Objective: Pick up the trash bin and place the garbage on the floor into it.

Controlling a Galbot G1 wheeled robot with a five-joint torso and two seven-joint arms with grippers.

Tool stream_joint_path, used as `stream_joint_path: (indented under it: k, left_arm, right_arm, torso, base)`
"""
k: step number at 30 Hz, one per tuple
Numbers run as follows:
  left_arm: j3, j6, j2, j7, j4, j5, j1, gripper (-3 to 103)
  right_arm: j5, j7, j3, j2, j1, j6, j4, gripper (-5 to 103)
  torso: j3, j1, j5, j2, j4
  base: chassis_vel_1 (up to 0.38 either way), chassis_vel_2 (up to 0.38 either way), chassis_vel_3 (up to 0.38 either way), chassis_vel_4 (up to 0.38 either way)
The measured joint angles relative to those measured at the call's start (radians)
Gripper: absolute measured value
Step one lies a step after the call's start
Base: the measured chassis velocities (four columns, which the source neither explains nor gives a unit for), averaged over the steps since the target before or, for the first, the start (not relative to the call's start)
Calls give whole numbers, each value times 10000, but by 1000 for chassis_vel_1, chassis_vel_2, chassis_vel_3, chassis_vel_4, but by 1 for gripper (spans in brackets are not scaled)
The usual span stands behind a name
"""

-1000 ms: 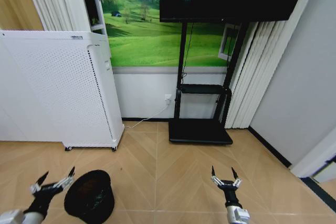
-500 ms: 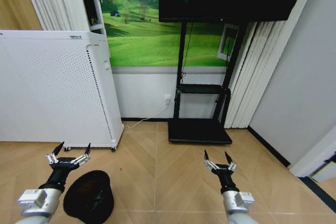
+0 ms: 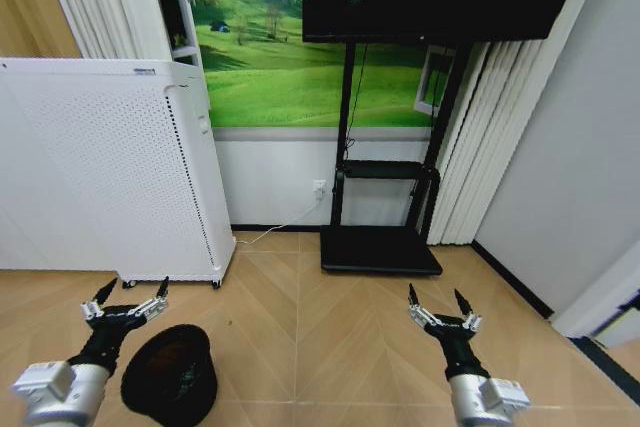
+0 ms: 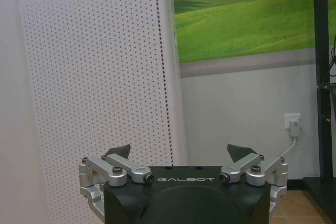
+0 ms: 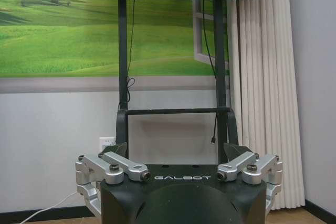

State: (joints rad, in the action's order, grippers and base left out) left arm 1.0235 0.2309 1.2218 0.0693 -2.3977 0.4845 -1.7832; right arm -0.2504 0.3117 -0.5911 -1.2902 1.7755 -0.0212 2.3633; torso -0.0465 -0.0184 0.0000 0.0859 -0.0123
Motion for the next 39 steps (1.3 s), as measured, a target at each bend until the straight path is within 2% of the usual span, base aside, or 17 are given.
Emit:
stream_joint_path:
  k: [3,10,12,13,16,19,26,39]
  left_arm:
    - [-71,-84,291,-209,15,-206,-194,100]
    - [-85,-257,343,-677,42,-376,-249,100]
    - [19,-322,283,-1222,153,-405,-244,100]
    - [19,-322,283,-1222,153,-405,-244,100]
    - [75,-435,108,-2200,585,-420,-79,100]
    - [18,-439,7,-2442,915,-420,120,100]
    - [-76,-536,37,-2587,1654,-579,289,100]
    - [-86,-563,64,-2543,1689,-584,265,100]
  right_arm:
    - [-90,116,-57,82,196,149,174,100]
    - [-78,-35,-114,263,114,376,255,100]
    - [-42,-417,-221,445,128,424,227,100]
    - [-42,-417,-221,445,128,424,227,100]
    - [228,-1278,-192,711,20,111,-220,100]
    - [311,-1659,-54,923,-203,6,-479,100]
    - [410,-1755,-47,1156,-581,-23,-1102,100]
    - [401,-1721,-80,1154,-585,-23,-1124,100]
  torso:
    - [1,0,-1,0,0]
    - [0,0,0,-1,0]
    - [1,0,0,0,-1]
    - [1,0,0,0,-1]
    - [0,0,0,0,-2]
    - [0,0,0,0,-2]
    - [-1,0,-1,-1,0]
    - [0,0,0,0,-1]
  base:
    - [0,0,0,0]
    - [0,0,0,0]
    - [0,0,0,0]
    - [0,0,0,0]
    - [0,0,0,0]
    - [0,0,0,0]
    - [0,0,0,0]
    - [0,0,0,0]
